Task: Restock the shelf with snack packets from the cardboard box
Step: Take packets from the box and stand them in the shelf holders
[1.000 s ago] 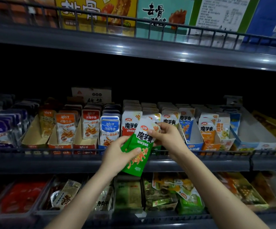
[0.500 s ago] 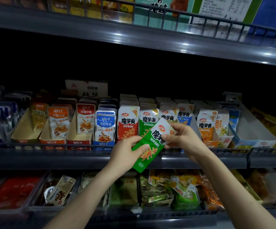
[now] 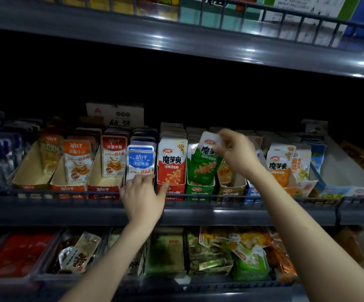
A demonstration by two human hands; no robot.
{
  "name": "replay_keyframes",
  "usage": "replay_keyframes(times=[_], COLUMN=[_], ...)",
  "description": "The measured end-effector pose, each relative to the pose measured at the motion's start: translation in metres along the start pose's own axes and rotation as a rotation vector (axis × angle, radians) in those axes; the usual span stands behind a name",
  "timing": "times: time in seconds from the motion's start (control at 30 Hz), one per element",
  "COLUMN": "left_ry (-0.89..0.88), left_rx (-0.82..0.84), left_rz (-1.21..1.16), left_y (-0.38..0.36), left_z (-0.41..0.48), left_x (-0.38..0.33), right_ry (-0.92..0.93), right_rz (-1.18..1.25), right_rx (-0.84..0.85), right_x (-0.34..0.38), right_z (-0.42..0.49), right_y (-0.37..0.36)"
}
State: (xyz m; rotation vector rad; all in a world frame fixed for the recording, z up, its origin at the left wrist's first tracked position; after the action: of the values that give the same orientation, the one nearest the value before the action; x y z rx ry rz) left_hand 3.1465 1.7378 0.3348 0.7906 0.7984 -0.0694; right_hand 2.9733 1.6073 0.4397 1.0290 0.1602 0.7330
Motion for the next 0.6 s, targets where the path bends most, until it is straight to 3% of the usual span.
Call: replay_keyframes(times=[0.2,0.43,0.6], left_ry=[0.004,0.000,-0.004], left_rx=[-0.071,-0.071,-0.044], left_rz=[-0.063,-0.066,-0.065], left_y=[-0.007,-0.008,-0.002], left_z=[-0.001,0.000,-0.003], left_x=[0.002,0.006,0.002], right_ry=[-0.001,-0.013,-0.021], right_rz=[-0.132,-0.294,-0.258], right_rx=[0.178,0.035,-0.022], right_x=[0.005,-0.002,-0.003], right_z=[0.002,-0.001,-0.020], right_y=[-0.030,-0.044,-0.034])
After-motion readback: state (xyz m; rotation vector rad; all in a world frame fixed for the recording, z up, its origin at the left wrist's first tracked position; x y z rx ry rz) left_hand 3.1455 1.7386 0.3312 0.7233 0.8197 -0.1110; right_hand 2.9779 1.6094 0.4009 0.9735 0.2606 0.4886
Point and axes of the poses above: each hand's wrist, its own z-axis towards the middle knuckle, its own y-axis out of the back of the hand, x = y × z, the point moved 2 cm from there along z, towards the middle knuckle, and after that the axes turned 14 degrees about -z, right-handed, at the moved point
